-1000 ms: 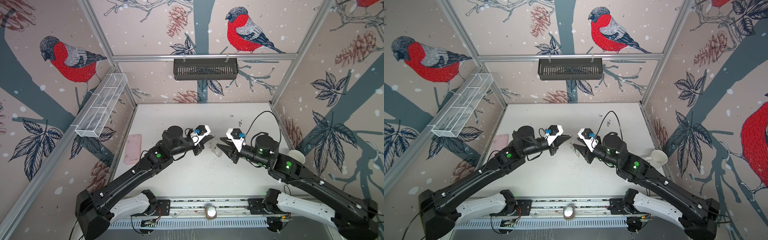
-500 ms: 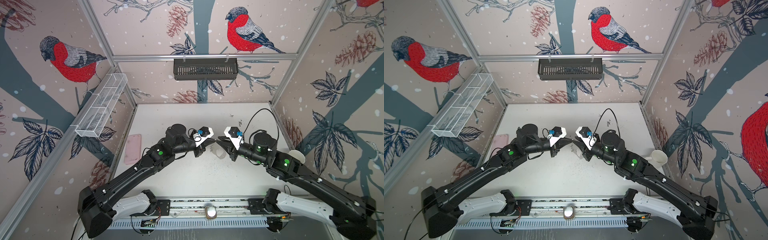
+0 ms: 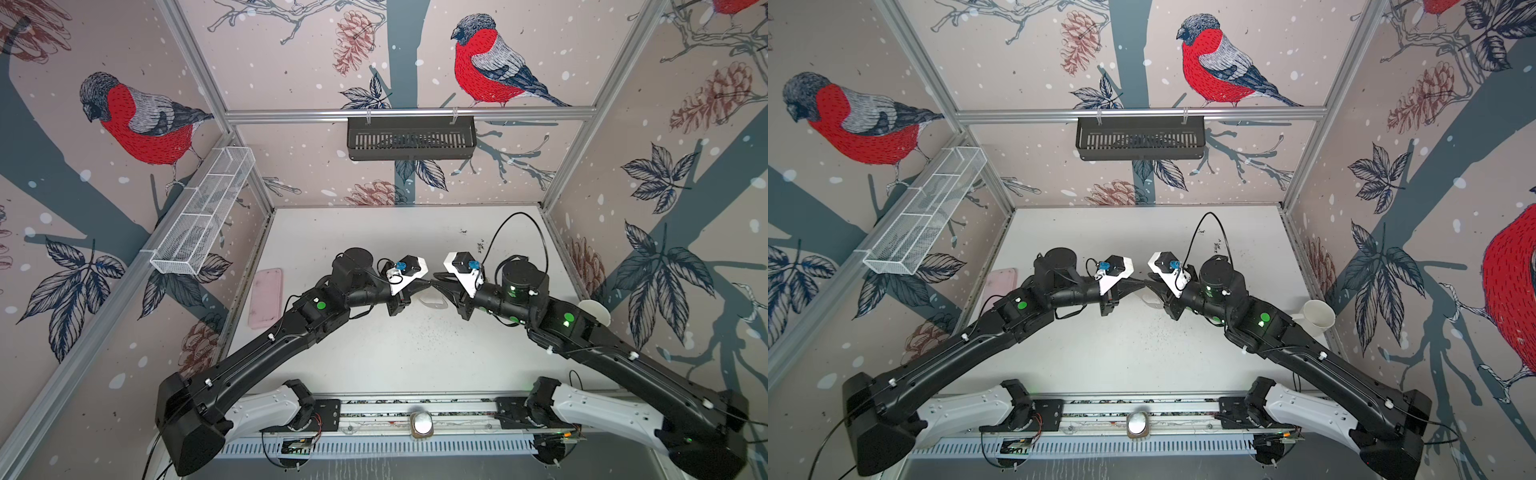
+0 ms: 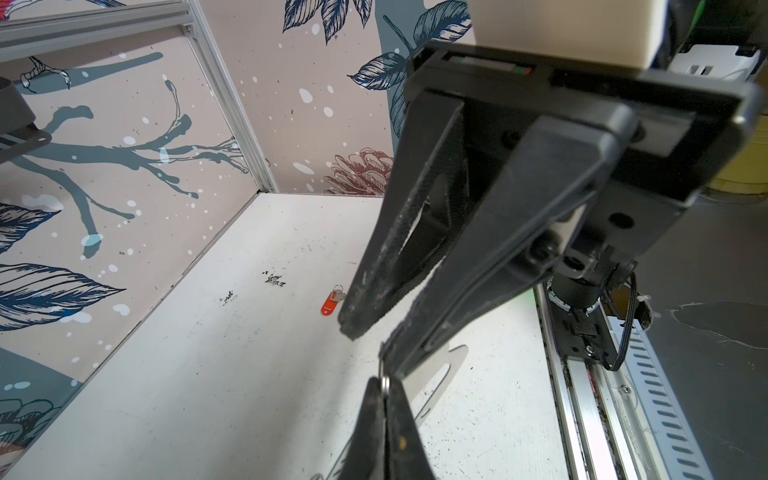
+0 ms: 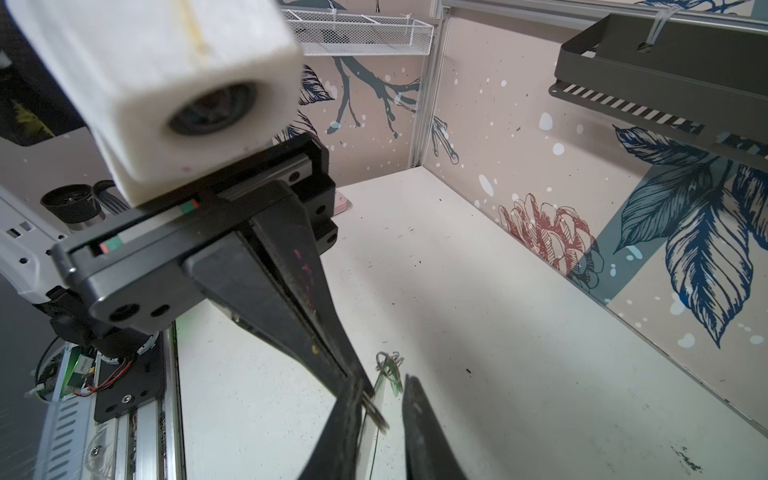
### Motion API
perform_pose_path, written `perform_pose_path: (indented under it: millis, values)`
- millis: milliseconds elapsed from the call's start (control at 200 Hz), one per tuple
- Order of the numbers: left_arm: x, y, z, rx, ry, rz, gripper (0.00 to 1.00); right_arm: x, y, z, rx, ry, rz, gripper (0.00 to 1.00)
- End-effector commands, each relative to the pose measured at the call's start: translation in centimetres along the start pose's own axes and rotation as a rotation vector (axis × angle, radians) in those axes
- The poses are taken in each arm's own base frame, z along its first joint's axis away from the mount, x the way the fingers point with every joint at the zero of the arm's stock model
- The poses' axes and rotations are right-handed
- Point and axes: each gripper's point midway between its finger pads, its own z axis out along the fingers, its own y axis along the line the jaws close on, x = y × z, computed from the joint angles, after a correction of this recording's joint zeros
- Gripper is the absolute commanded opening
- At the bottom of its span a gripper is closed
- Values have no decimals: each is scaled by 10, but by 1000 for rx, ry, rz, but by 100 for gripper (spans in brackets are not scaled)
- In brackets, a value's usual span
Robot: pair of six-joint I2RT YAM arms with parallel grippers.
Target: Put the keys on the keyring
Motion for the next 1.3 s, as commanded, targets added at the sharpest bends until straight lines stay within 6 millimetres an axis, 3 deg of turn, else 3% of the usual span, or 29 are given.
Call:
perform_pose_path:
  millis: [0,430,680,1296]
  values:
    - [-8,-9,-2,48,-35,29,0,0,-1,-1,-5,11,-5,21]
    - [-13,-22,-11,98,-74,57,0,5,7,1,-73,38,-3,19]
    - [-14,-27,-14,112,-84,64,0,4,2,-1,-64,29,3,20]
    - [-18,-28,-17,111,-103,76,0,14,18,8,-168,58,8,19]
